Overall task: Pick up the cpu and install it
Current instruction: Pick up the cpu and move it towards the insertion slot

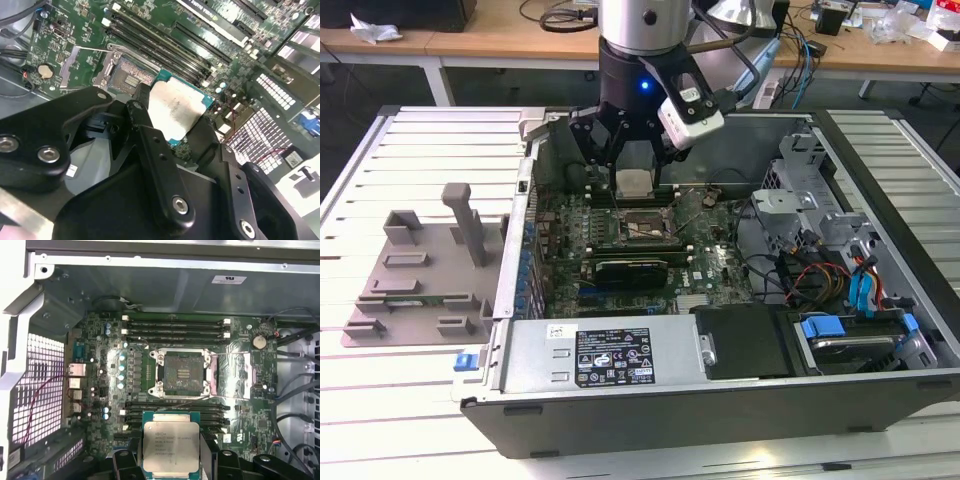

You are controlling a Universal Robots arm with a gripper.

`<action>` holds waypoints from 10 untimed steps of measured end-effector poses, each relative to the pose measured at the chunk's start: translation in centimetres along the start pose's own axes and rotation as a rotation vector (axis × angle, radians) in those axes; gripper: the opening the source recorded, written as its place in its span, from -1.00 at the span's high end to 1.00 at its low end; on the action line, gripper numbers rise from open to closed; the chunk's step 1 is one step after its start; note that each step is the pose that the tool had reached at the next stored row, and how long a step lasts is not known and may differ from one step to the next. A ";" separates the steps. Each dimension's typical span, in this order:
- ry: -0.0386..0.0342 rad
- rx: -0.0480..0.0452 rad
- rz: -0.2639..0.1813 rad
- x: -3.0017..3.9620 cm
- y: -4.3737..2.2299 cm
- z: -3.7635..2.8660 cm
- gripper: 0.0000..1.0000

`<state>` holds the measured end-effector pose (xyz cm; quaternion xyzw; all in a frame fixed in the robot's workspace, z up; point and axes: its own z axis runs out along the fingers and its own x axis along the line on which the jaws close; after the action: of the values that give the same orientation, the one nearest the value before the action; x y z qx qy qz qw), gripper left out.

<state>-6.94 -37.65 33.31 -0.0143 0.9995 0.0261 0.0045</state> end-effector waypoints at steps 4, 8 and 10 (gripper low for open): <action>0.0018 0.0000 0.000 -0.17 0.82 1.02 -0.09; 0.0029 0.0001 0.000 -0.23 1.20 1.77 -0.09; 0.0031 0.0000 0.000 -0.25 1.32 2.02 -0.09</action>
<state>-6.72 -36.23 31.36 -0.0143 0.9996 0.0261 0.0029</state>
